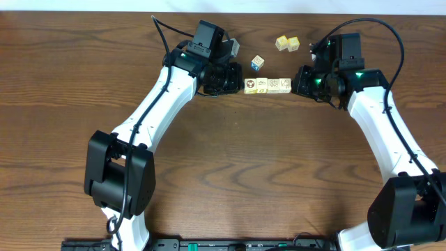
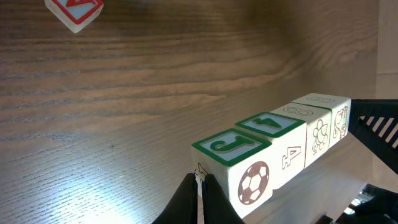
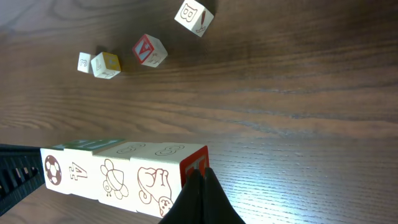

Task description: Lift 4 blocks

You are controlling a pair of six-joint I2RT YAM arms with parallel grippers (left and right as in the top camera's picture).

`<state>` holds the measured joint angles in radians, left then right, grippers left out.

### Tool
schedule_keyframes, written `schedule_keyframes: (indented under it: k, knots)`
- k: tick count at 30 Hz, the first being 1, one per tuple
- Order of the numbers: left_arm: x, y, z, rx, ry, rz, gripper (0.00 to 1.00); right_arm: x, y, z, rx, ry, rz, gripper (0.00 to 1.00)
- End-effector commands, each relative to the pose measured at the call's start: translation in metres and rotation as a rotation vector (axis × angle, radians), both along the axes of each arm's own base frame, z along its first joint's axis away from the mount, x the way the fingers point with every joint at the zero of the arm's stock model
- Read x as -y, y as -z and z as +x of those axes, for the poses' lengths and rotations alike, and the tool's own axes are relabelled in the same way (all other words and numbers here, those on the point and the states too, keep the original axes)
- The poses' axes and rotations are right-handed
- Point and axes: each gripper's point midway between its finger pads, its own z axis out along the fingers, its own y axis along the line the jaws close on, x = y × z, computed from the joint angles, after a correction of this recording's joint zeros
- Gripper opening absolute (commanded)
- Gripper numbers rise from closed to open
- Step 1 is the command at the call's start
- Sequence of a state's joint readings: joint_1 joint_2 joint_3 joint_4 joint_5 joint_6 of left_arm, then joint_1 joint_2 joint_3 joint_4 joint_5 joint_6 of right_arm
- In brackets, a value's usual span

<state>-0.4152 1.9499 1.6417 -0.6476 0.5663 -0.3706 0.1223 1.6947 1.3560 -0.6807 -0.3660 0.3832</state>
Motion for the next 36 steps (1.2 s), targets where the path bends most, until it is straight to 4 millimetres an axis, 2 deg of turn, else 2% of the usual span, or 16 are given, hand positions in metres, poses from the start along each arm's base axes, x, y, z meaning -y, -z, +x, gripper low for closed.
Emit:
schedule_keyframes:
  k: [1, 36]
  knots:
    - [0.0312, -0.0284, -0.0223, 0.003, 0.096, -0.106, 0.07, -0.0449, -0.0087, -0.0140, -0.021, -0.123, 0.130, 0.01]
    - [0.0309, -0.0278, -0.0231, -0.004, 0.093, -0.105, 0.07, -0.0471, -0.0098, -0.0151, -0.023, -0.131, 0.143, 0.01]
